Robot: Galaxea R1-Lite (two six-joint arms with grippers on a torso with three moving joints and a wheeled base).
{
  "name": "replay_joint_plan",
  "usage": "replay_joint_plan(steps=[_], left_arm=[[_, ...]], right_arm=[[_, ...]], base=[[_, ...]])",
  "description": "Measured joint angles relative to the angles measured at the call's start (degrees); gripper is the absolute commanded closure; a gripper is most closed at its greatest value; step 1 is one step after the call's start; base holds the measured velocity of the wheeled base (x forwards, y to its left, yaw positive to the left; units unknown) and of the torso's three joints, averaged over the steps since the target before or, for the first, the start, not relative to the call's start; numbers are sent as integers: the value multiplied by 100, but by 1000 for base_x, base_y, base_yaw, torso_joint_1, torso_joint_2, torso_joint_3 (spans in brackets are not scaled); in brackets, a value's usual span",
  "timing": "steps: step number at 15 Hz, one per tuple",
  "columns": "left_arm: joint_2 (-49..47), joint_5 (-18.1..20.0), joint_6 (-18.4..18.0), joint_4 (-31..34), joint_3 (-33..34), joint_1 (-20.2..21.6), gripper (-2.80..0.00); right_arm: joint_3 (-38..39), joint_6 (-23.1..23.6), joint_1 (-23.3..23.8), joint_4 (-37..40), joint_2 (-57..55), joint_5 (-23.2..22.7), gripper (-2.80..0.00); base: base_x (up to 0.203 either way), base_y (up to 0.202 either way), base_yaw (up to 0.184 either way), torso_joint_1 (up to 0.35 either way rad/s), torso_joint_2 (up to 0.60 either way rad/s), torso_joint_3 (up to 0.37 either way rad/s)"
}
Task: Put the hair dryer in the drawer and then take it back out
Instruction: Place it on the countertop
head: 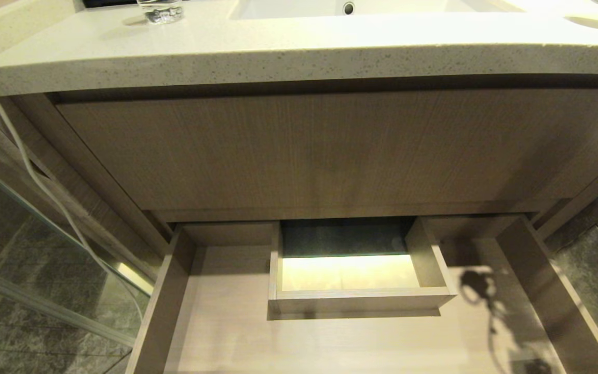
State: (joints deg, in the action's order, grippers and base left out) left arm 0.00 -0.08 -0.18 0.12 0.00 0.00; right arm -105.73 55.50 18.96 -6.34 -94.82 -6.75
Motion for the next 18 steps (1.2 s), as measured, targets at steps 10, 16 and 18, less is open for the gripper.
replay_joint_plan(steps=[10,16,18], left_arm=[[0,1,0,4,0,0,0],[0,-1,2,1,0,0,0],[0,-1,1,1,0,0,0]], right_arm=[[-469,-36,-720,-320,-367,-7,0],[-489,-44,-829,-749,-628,2,0],[-489,-15,-827,-750,-678,-18,-280]], base=[[0,0,0,0,0,0],[0,0,0,0,0,0],[0,0,0,0,0,0]])
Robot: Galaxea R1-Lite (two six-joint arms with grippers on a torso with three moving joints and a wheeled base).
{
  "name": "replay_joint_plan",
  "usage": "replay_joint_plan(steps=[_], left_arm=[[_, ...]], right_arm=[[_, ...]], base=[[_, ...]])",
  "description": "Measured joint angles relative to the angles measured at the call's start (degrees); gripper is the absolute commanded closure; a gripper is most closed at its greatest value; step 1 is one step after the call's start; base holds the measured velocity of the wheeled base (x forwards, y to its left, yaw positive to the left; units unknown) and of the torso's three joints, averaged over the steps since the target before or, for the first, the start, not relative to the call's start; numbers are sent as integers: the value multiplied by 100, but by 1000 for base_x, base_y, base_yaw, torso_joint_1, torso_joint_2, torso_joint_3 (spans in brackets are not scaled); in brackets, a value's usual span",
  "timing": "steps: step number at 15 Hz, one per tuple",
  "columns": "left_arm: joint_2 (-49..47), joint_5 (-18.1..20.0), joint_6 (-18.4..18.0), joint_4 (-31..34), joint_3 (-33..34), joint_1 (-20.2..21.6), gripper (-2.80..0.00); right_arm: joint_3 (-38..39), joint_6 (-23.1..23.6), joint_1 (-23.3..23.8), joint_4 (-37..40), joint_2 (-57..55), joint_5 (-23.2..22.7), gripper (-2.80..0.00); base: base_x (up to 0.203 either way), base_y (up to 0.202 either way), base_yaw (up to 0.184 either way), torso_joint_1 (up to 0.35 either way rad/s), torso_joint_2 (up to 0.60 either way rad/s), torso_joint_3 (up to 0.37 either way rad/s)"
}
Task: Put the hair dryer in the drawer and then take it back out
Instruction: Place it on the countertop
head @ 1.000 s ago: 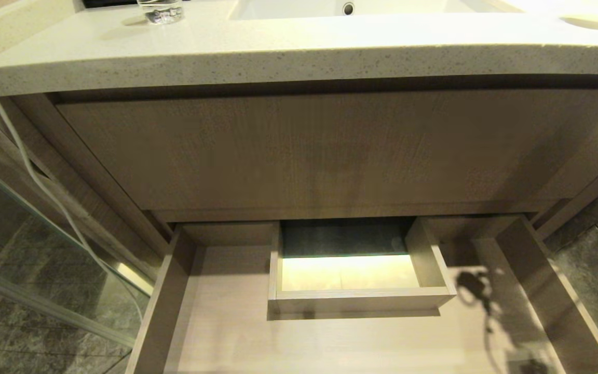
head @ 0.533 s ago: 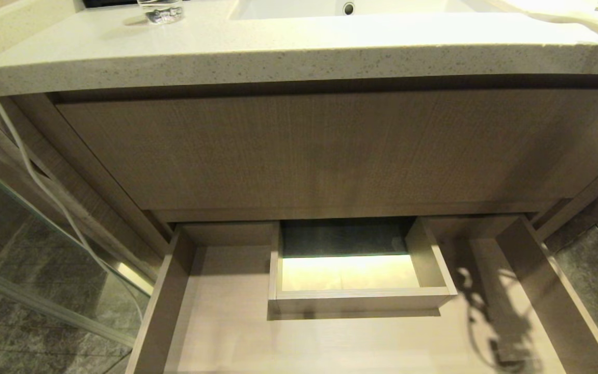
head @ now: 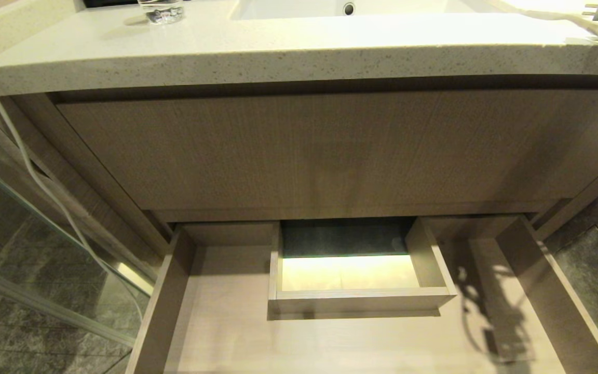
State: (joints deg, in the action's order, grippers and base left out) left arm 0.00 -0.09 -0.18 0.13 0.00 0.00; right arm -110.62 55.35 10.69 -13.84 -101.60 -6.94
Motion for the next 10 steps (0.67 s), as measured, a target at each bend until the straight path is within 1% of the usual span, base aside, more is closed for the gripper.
replay_joint_plan(steps=[8,9,10], left_arm=[[0,2,-1,2,0,0,0],[0,0,-1,0,0,0,0],[0,-1,0,2,0,0,0]], right_arm=[[6,-6,2,11,-26,39,-280],[7,-4,2,16,-1,30,0],[6,13,2,71,47,22,0]], base=[[0,0,0,0,0,0],[0,0,0,0,0,0],[0,0,0,0,0,0]])
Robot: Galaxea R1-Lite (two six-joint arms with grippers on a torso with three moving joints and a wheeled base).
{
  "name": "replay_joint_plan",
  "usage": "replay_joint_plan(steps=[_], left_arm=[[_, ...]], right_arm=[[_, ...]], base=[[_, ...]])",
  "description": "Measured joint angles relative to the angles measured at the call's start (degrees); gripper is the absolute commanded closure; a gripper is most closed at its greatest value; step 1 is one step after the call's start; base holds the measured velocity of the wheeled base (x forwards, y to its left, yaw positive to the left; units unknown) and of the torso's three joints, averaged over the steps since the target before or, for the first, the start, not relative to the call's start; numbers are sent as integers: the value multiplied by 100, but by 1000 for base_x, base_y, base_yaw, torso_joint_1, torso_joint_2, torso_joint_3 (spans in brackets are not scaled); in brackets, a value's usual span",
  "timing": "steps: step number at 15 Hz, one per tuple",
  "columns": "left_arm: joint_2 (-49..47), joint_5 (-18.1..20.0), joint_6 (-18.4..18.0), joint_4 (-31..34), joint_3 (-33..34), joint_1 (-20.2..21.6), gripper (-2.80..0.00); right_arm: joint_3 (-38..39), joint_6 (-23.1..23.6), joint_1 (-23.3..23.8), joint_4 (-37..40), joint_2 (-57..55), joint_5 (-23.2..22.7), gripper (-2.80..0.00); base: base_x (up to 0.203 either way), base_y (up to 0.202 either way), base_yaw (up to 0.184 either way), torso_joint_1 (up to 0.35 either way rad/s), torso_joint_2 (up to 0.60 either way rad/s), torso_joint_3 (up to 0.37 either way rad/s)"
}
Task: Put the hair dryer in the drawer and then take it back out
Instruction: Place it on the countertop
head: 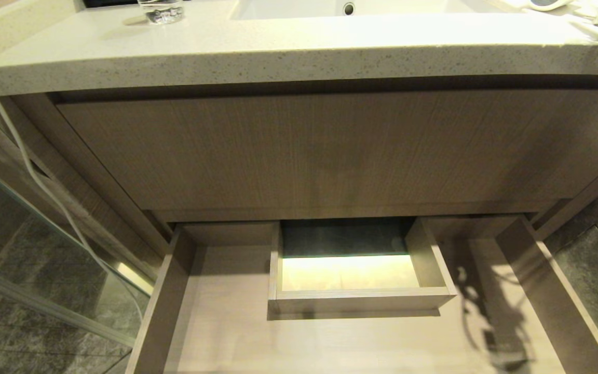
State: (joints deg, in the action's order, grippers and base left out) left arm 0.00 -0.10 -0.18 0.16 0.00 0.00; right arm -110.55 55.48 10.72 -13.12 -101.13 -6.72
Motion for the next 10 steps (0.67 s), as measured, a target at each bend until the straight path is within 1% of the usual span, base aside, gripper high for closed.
replay_joint_plan(steps=[4,7,10], left_arm=[[0,2,2,0,0,0,0],[0,2,1,-2,0,0,0],[0,2,2,2,0,0,0]], right_arm=[[180,-13,-20,-8,353,8,0],[710,-11,-17,-26,872,7,0],[1485,-20,-16,-120,1550,14,0]], base=[[0,0,0,0,0,0],[0,0,0,0,0,0],[0,0,0,0,0,0]])
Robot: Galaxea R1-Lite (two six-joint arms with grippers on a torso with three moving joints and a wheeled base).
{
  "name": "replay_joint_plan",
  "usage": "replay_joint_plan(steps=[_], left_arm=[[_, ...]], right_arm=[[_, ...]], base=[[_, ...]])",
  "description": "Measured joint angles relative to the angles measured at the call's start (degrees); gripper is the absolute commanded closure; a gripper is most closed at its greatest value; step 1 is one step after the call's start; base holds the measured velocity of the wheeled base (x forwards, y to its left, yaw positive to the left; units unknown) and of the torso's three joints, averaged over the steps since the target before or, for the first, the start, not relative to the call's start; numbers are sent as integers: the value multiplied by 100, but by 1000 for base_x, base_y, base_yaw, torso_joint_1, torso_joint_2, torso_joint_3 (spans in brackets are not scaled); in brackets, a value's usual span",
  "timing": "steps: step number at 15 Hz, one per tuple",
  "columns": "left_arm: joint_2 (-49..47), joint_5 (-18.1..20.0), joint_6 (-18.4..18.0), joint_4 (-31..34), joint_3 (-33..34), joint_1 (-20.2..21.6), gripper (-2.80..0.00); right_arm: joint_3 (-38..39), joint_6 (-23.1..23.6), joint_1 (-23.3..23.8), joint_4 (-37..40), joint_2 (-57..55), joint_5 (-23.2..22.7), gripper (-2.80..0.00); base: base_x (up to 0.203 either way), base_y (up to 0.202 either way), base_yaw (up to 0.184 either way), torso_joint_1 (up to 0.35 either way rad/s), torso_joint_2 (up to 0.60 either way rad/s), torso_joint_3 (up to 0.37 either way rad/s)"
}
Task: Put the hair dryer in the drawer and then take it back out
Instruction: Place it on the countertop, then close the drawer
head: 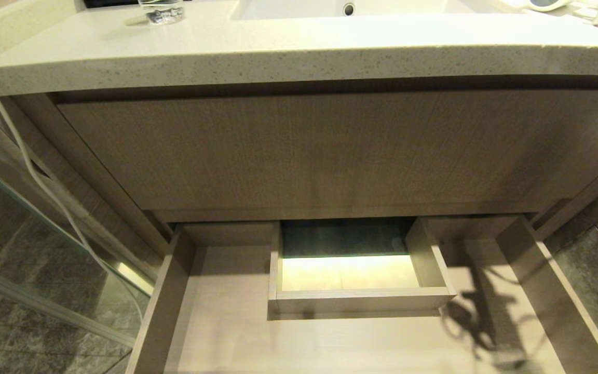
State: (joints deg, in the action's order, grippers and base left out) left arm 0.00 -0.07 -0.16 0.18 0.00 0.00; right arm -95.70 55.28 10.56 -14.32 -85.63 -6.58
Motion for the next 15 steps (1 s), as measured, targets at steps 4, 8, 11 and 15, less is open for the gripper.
replay_joint_plan(steps=[4,8,11,15], left_arm=[[0,-2,-4,-5,0,0,0],[0,0,-2,2,0,0,0],[0,0,0,-2,0,0,0],[0,0,-2,-5,0,0,0]], right_arm=[[1043,-162,103,397,993,202,0],[2590,-248,781,2775,2290,1849,0],[3078,-528,1051,5249,2706,2987,0],[2888,-1422,1127,7884,1574,2976,0]], base=[[0,0,0,0,0,0],[0,0,0,0,0,0],[0,0,0,0,0,0],[0,0,0,0,0,0]])
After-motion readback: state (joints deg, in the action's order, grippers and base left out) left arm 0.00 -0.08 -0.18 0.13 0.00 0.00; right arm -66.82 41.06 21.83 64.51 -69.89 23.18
